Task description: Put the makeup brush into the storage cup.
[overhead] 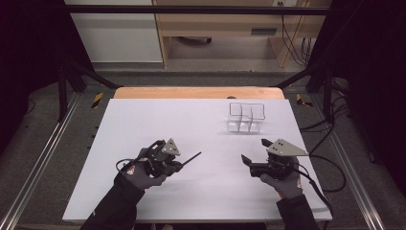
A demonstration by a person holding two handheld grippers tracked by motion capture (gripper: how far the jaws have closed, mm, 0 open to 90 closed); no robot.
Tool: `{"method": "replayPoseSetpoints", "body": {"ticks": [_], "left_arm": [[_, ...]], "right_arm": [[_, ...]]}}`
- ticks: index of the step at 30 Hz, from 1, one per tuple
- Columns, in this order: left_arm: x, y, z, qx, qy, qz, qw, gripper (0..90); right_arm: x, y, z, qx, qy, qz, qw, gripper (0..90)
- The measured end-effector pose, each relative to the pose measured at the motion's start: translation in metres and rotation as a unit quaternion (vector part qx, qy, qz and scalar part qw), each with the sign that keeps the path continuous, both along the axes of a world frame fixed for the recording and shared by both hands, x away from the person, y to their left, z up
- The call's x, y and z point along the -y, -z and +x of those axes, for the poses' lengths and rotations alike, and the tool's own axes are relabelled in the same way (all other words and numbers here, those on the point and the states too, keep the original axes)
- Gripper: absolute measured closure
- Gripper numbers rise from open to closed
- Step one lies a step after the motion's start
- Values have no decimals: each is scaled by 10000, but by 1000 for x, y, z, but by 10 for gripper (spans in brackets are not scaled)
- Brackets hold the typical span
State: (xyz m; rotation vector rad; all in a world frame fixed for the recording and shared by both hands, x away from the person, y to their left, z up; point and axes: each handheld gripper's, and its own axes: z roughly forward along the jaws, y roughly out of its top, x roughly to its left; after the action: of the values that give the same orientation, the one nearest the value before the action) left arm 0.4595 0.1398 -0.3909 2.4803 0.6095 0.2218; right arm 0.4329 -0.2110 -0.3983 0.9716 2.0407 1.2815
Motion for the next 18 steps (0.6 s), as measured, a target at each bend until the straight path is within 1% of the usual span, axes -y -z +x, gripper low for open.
{"method": "replayPoseSetpoints", "body": {"ticks": [2, 4, 6, 7, 10, 13, 15, 18], "left_arm": [[1, 0, 0, -9, 40, 13, 10000, 824], [2, -1, 1, -30, 79, 6, 10000, 824], [3, -1, 2, -58, 116, 51, 9999, 824], [3, -2, 2, -55, 130, 79, 9999, 824], [4, -4, 1, -65, 203, 117, 9997, 824], [4, -7, 1, -57, 271, 112, 9996, 824], [4, -9, 1, -46, 303, 123, 9995, 824], [6, -12, 1, -51, 376, 161, 9991, 824]], "right_arm": [[-6, -1, 0, 25, -54, -153, 9999, 119], [-11, -2, 0, 14, -114, -244, 9996, 127], [-16, -4, 1, 10, -178, -335, 9993, 135], [-18, -5, 1, 13, -206, -426, 9989, 137], [-26, -10, 1, 83, -292, -693, 9971, 137], [-30, -16, 0, 170, -396, -853, 9954, 139], [-33, -20, -1, 190, -453, -952, 9942, 146], [-37, -24, -2, 218, -599, -1139, 9914, 153]]}}
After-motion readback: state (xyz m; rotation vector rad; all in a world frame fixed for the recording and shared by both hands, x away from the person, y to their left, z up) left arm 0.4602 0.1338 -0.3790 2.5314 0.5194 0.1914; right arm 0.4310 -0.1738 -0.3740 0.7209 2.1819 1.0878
